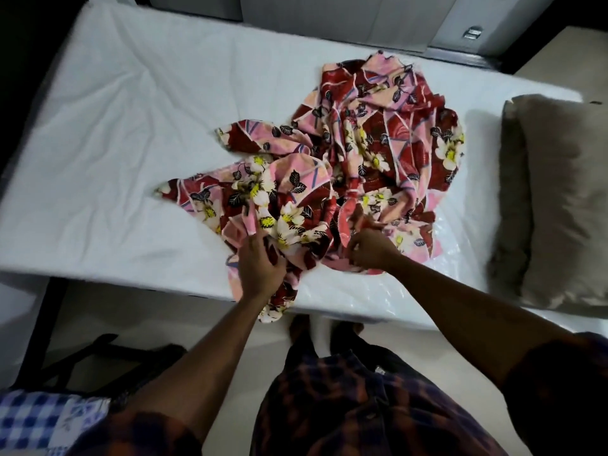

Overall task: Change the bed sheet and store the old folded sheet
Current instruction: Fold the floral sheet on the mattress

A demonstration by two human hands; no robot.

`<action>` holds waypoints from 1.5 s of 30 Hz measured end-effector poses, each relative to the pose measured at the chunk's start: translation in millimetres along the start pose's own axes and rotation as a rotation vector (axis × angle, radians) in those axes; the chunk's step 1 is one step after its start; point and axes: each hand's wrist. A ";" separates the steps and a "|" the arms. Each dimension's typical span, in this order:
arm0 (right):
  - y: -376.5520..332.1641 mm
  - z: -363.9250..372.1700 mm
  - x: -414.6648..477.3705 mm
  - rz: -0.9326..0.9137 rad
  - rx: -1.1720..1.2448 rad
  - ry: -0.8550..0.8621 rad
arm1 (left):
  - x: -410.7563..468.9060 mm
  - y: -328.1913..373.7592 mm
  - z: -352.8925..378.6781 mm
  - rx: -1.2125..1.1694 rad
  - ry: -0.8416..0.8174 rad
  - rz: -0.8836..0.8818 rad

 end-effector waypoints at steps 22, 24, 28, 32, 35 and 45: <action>102.6 47.1 -45.0 0.364 0.097 -0.090 | -60.8 73.9 63.2 0.730 -0.819 0.586; 97.5 52.6 -24.2 0.462 0.267 0.048 | -65.4 73.1 68.6 0.666 -0.795 0.538; 88.6 60.0 9.8 0.465 0.481 0.276 | -65.2 77.3 83.3 0.495 -0.753 0.380; 78.7 56.4 39.4 0.322 0.465 0.432 | -57.4 82.5 101.0 0.190 -0.611 0.071; 72.2 54.5 65.1 0.328 0.371 0.346 | -46.0 86.5 107.9 0.068 -0.538 -0.002; 60.9 -9.1 62.1 0.634 1.425 0.567 | -2.9 117.4 107.8 -0.203 -0.307 -0.212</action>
Point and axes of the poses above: each hand's wrist, its own x-axis towards the middle knuckle, its own z-axis out of the palm, y = z × x, and after that the axes turned 14 degrees about y, right-handed
